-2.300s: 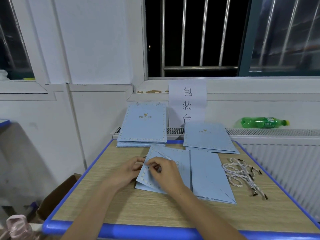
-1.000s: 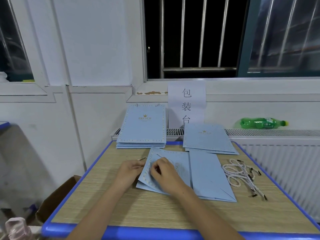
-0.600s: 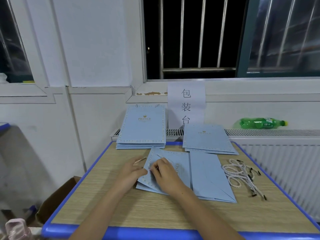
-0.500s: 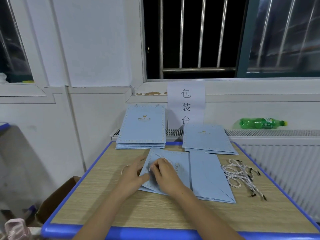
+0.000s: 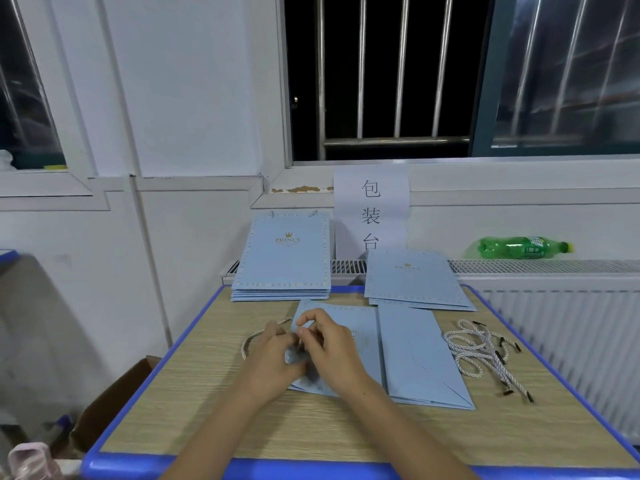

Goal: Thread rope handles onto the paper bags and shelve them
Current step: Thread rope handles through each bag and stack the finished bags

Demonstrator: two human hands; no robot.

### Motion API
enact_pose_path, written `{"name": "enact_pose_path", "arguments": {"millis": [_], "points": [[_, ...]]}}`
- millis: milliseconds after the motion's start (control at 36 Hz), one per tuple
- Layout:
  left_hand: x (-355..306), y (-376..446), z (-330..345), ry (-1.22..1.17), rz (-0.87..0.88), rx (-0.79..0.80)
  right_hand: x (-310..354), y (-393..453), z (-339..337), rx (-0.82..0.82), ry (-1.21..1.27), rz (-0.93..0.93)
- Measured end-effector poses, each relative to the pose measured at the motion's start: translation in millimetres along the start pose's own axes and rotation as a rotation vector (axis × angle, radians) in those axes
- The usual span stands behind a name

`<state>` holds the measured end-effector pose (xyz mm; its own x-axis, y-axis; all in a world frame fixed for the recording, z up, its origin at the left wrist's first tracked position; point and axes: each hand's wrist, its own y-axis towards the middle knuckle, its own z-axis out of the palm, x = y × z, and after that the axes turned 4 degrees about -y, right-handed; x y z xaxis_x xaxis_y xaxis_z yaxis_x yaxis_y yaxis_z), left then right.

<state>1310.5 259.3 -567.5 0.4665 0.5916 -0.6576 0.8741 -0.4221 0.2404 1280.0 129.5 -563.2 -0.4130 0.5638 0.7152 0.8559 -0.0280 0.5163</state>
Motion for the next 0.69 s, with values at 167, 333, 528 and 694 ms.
{"name": "enact_pose_path", "arguments": {"millis": [167, 333, 528, 694], "points": [[-2, 3, 1, 0.037, 0.001, -0.034, 1, -2, 0, 0.017, 0.007, -0.051], [7, 13, 6, 0.028, -0.022, -0.093, 0, -3, 1, 0.090, -0.111, -0.129], [-4, 12, -11, -0.481, -0.050, -0.333, -3, -8, -1, -0.018, -0.244, -0.165], [32, 13, -36, -0.140, -0.346, -0.420, -5, -7, -1, 0.115, -0.340, -0.069]]}}
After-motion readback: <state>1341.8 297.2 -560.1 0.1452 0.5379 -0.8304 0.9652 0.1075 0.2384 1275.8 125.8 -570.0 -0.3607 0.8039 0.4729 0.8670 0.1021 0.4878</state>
